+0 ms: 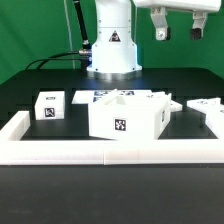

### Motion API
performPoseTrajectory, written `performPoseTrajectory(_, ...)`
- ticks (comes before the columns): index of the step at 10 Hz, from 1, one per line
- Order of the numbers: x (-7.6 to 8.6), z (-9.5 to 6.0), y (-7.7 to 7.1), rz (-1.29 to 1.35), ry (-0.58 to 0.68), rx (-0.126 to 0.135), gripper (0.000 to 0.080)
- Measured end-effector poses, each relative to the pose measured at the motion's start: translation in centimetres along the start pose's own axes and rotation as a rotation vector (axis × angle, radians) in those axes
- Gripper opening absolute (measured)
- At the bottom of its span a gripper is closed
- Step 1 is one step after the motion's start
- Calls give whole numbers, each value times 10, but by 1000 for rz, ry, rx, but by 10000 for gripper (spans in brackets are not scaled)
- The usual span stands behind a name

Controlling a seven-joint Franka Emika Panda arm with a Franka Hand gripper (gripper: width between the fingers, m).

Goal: Assemble cabinet

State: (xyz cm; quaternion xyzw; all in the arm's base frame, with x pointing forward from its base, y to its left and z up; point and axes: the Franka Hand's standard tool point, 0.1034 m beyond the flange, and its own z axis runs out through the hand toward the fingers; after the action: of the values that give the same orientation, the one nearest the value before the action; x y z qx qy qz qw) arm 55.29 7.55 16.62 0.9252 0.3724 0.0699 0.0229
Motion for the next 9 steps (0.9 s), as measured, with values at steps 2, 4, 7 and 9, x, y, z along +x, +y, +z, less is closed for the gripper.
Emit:
performPoseTrajectory(2, -14, 12, -8, -206, -5, 7, 798)
performPoseTrajectory(4, -20, 23, -21, -287, -45, 13, 798)
performPoseTrajectory(7, -30, 33, -25, -312, -85, 38, 798)
performPoseTrajectory(9, -30, 33, -25, -312, -86, 39, 798)
